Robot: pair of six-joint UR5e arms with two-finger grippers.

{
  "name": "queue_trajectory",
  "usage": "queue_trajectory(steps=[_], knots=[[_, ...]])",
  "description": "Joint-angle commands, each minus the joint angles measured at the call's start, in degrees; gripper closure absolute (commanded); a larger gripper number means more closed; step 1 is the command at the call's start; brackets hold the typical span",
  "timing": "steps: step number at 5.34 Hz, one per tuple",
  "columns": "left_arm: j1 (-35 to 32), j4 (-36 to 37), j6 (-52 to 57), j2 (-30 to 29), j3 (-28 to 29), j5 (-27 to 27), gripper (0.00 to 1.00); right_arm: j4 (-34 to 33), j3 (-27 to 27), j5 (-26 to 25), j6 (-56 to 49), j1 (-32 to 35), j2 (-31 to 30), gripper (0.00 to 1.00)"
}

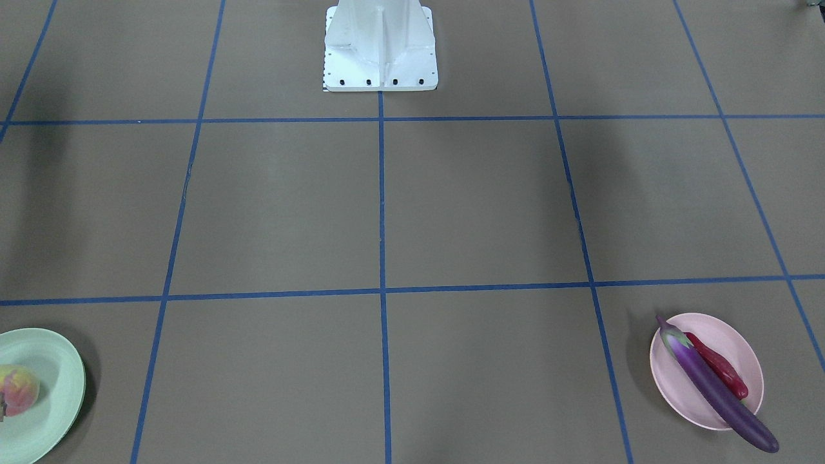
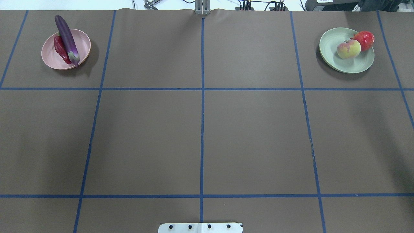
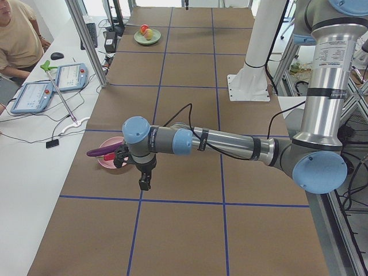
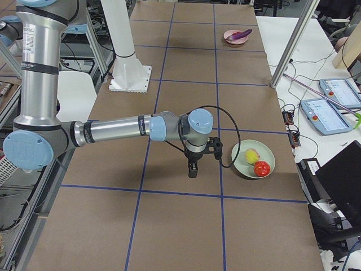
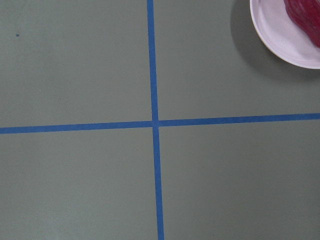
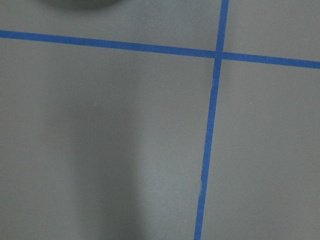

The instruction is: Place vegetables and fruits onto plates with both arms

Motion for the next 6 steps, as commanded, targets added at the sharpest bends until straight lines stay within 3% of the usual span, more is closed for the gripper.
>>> queue_trajectory(steps=[1,2,6], knots=[[-0.09,0.55,3.77,0.24,0.27,2.57,0.0,-0.02,0.05,0.45,-0.08,0.04,-0.41,0.0],[0.17,3.34,3.18,0.25,-0.26,2.23,0.0,-0.02,-0.04,0.62,-0.08,0.04,-0.41,0.0],[0.17,2.67,3.43,-0.02,-0.35,1.61,0.0,0.24,-0.13,0.63,0.18,-0.05,-0.41,0.0]])
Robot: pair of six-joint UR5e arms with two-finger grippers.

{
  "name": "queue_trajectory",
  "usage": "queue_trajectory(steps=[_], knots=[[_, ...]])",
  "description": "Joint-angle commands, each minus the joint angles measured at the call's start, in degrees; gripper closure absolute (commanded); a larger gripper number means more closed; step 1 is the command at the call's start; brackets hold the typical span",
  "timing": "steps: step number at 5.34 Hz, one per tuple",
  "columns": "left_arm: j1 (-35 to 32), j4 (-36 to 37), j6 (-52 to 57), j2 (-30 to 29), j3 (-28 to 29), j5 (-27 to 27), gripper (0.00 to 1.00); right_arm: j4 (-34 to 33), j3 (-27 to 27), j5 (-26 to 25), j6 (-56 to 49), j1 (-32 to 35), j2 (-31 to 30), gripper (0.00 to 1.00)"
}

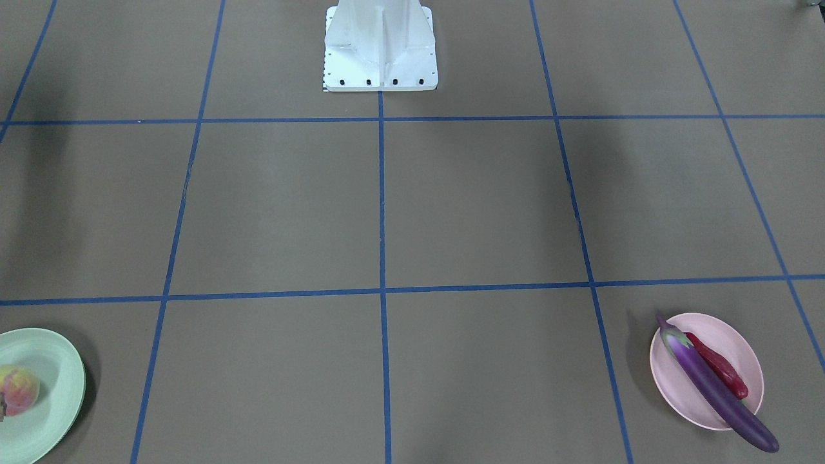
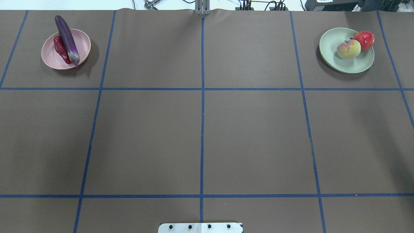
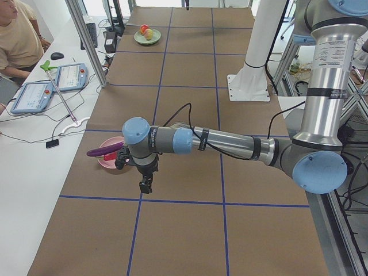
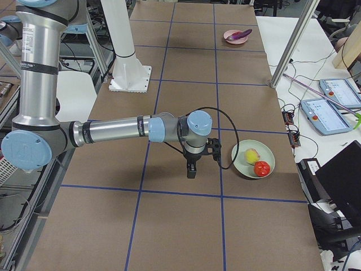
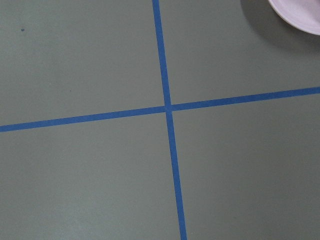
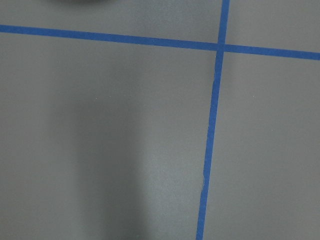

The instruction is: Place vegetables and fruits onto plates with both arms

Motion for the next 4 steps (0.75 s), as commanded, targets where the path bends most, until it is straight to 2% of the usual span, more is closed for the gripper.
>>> queue_trajectory(steps=[1,2,4], knots=[[0.04,-0.14,0.09,-0.01,-0.01,-0.02,0.0,0.15,-0.53,-0.07,0.37,-0.02,0.09,0.0],[-0.04,-0.14,0.09,-0.27,0.08,0.07,0.0,0.32,-2.79,-0.16,0.19,-0.02,0.79,0.0],[0.04,-0.14,0.0,-0.36,0.08,-0.02,0.0,0.33,-3.43,-0.16,0.37,-0.02,1.06,0.0]])
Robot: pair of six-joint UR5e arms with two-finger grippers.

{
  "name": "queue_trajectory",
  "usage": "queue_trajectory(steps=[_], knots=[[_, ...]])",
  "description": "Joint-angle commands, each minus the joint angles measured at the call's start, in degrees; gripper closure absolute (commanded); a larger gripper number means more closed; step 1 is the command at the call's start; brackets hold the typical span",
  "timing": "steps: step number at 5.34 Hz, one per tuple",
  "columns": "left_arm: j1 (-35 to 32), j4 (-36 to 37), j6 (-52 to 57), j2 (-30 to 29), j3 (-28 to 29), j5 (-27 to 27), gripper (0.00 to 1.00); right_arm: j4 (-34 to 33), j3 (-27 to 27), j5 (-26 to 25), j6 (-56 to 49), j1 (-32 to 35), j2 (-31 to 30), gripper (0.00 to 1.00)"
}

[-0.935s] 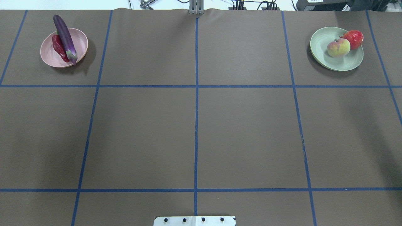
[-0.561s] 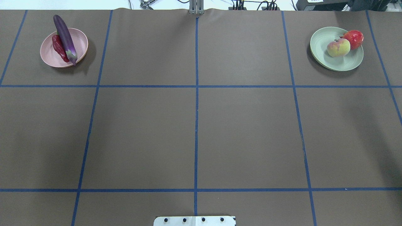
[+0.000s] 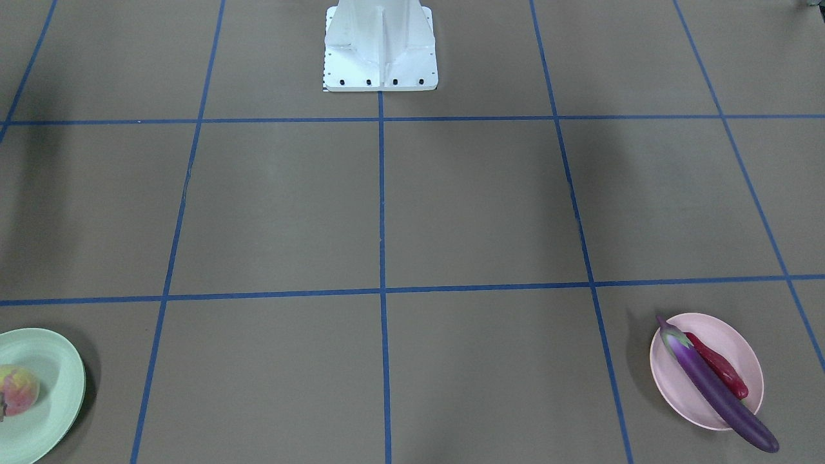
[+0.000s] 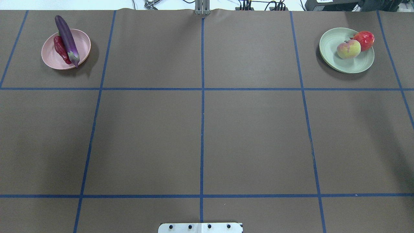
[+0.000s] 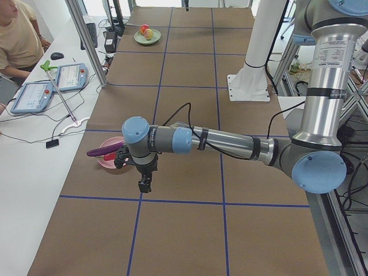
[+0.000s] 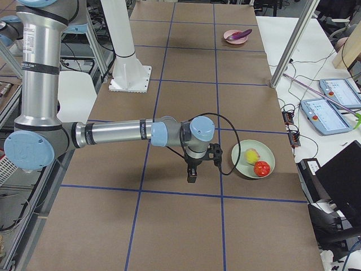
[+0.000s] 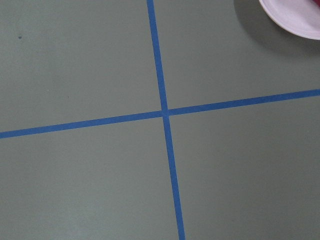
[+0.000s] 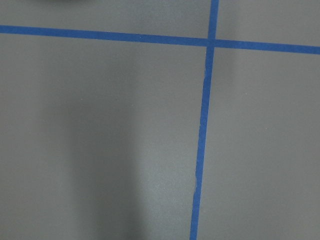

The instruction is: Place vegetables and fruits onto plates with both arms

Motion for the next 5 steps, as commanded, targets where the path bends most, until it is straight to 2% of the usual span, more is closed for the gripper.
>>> queue_trajectory(steps=[1,5], knots=[[0.07,-0.26,-0.02,-0.07,0.01,-0.01,0.0,-0.03,-0.22,0.04,0.12,0.0,0.08,0.0],[-0.02,-0.44,-0.02,-0.07,0.01,-0.01,0.0,-0.03,-0.22,0.21,0.12,0.26,-0.97,0.0]])
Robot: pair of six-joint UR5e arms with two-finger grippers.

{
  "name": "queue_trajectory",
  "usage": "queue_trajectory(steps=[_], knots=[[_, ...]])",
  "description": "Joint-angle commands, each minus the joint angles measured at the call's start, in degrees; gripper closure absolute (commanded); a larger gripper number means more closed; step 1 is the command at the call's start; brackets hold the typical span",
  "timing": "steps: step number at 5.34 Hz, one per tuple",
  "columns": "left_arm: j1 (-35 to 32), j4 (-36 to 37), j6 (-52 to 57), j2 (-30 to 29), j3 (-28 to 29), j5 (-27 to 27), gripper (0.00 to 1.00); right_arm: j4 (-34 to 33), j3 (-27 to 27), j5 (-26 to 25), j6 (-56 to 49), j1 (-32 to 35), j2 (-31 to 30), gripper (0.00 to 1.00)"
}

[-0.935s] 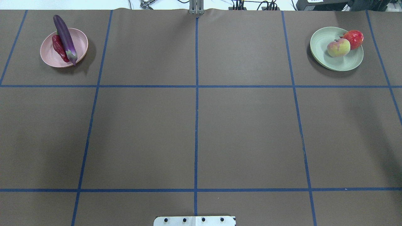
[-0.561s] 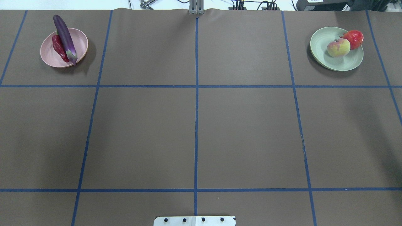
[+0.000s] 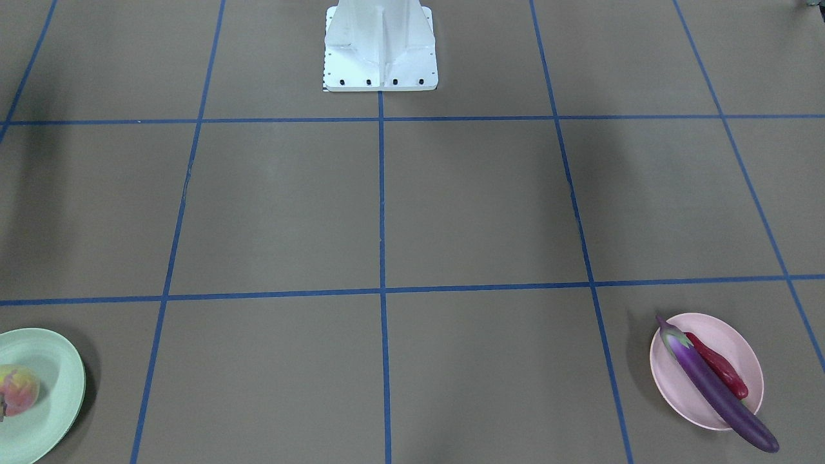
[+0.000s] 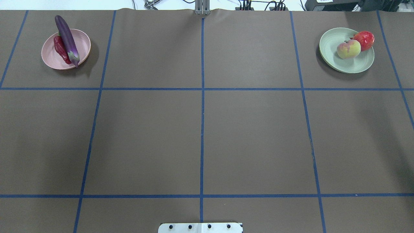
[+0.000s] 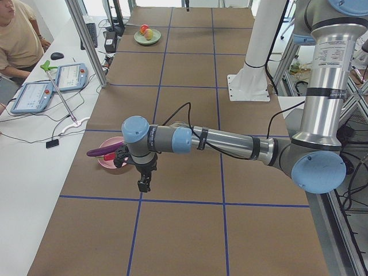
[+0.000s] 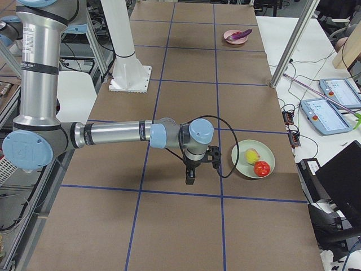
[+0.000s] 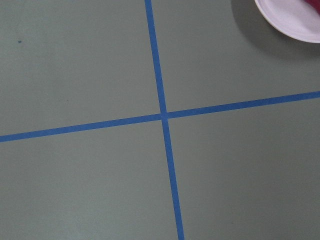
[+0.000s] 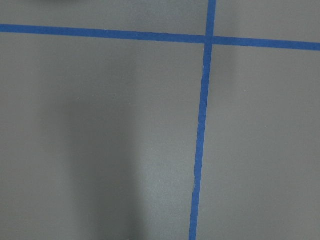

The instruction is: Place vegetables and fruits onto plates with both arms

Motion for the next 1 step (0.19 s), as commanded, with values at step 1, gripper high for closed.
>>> queue_trajectory(steps=[1], knots=[[0.0,0.0,-0.09,-0.09,0.09,0.0,0.0,-0.02,-0.11,0.79,0.15,0.57,-0.32,0.0]])
